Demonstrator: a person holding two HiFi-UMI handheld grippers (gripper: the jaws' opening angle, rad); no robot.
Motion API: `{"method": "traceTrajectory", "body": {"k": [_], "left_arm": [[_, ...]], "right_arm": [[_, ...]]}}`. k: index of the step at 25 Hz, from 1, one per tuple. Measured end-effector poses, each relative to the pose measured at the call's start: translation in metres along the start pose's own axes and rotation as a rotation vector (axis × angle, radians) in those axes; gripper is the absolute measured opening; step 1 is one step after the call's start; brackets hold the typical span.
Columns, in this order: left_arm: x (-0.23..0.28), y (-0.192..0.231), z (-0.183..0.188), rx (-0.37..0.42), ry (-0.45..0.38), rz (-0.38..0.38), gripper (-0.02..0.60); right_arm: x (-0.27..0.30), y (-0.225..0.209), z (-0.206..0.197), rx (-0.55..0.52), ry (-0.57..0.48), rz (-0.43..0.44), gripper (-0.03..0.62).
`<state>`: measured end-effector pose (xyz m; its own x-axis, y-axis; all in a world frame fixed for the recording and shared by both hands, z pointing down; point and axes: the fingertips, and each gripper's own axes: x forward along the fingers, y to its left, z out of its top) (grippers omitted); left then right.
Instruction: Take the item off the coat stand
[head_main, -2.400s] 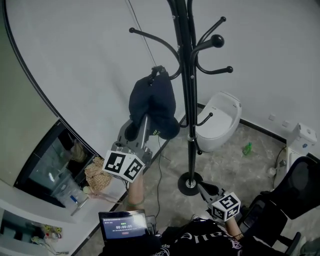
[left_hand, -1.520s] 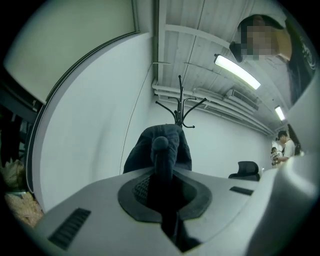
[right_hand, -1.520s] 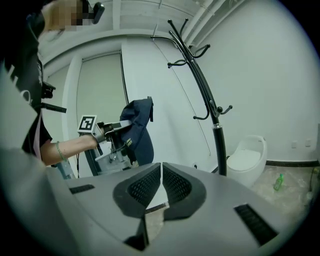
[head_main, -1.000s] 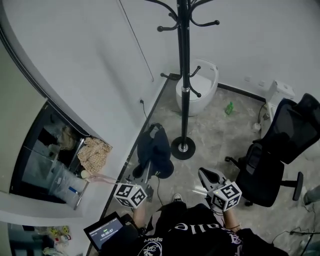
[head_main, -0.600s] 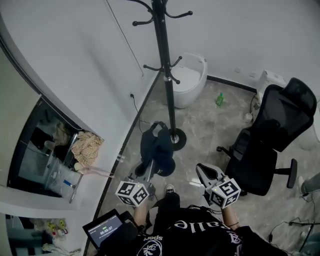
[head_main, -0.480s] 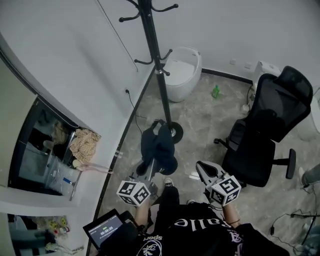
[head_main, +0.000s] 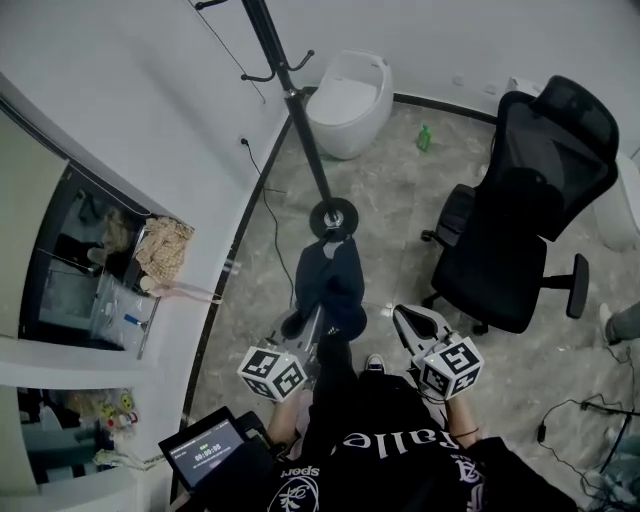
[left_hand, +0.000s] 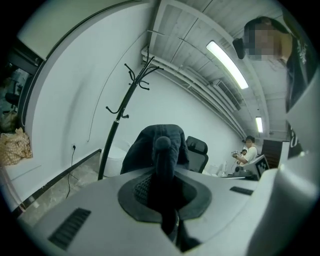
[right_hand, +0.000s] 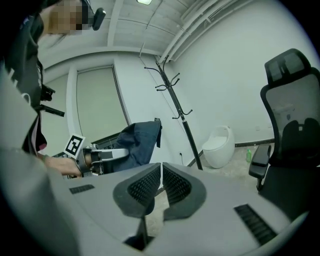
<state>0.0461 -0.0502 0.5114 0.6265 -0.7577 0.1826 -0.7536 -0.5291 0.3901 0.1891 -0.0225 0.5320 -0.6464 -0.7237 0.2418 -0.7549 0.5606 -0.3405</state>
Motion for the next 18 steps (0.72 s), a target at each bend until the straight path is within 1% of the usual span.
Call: {"method": "traceTrajectory", "body": {"k": [4, 10, 13, 15, 18], "left_arm": [[-0.018, -0.014, -0.011, 0.018, 0.016, 0.008, 0.017], [-0.041, -0.013, -0.014, 0.054, 0.031, 0.013, 0.017], [-0.045, -0.008, -0.012, 0.084, 0.033, 0.005, 0.017], [-0.046, -0.005, -0.012, 0.103, 0.033, -0.003, 0.017], [-0.050, -0.003, -0.012, 0.121, 0.036, -0.034, 0.017]], "right_arm": [[-0.005, 0.014, -0.010, 0.025, -0.007, 0.035, 0.018], [-0.001, 0.047, -0.014, 0.000, 0.002, 0.074, 0.018], [0.006, 0.060, -0.014, -0.019, 0.008, 0.089, 0.018], [0.011, 0.066, -0.016, -0.014, 0.009, 0.100, 0.018], [0.018, 0.077, -0.018, -0.017, 0.019, 0.105, 0.018]]}}
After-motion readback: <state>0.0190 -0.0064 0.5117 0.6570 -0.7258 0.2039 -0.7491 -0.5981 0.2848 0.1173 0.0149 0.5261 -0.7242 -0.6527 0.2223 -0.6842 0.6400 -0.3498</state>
